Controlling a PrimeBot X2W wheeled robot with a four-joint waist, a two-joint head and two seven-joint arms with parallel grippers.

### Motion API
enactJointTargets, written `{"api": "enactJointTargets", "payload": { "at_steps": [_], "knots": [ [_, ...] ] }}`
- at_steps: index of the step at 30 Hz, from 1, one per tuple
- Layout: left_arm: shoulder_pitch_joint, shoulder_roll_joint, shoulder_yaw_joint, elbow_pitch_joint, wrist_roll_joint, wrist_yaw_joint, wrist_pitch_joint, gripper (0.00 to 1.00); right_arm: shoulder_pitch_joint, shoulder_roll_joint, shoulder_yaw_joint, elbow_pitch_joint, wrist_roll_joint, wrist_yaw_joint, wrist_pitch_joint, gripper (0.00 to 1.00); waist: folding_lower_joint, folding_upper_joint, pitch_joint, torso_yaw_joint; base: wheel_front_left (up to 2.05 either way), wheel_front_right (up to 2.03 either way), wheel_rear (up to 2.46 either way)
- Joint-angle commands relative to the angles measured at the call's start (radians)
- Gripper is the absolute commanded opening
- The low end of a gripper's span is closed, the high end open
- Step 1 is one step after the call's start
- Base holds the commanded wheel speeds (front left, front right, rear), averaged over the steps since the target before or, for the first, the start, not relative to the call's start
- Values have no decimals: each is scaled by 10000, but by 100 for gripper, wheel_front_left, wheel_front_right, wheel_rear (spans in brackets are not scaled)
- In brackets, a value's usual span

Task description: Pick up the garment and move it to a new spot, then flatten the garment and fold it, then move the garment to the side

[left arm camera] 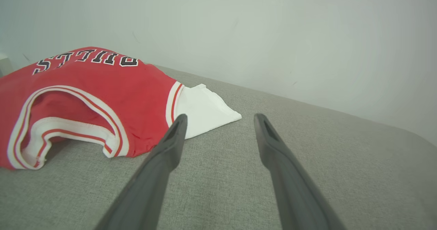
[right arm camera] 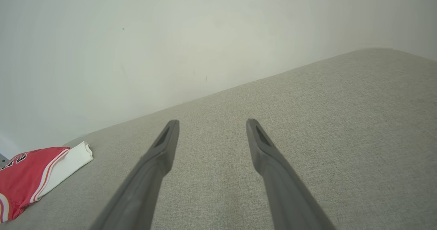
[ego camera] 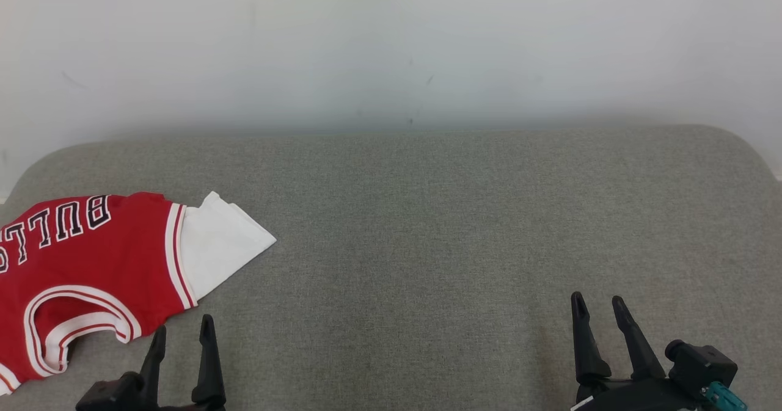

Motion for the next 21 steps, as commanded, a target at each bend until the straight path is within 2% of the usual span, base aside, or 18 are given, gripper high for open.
{"api": "enactJointTargets", "payload": {
  "at_steps": [1, 10, 21],
  "knots": [
    [-41, 78, -11, -67, 264, 19, -97, 100, 83, -19, -3, -106, -260, 61, -106, 100, -1, 0, 7, -9, 0, 0, 0],
    [35, 123, 17, -125, 1026, 58, -304, 100, 141, -19, -38, -145, -1055, 59, -301, 100, -1, 0, 28, -28, 0, 0, 0],
    [167, 159, -110, -127, 1599, -538, -539, 100, 308, -20, -81, -186, -1817, 58, -554, 100, -1, 0, 38, -35, 0, 0, 0]
  ]
}}
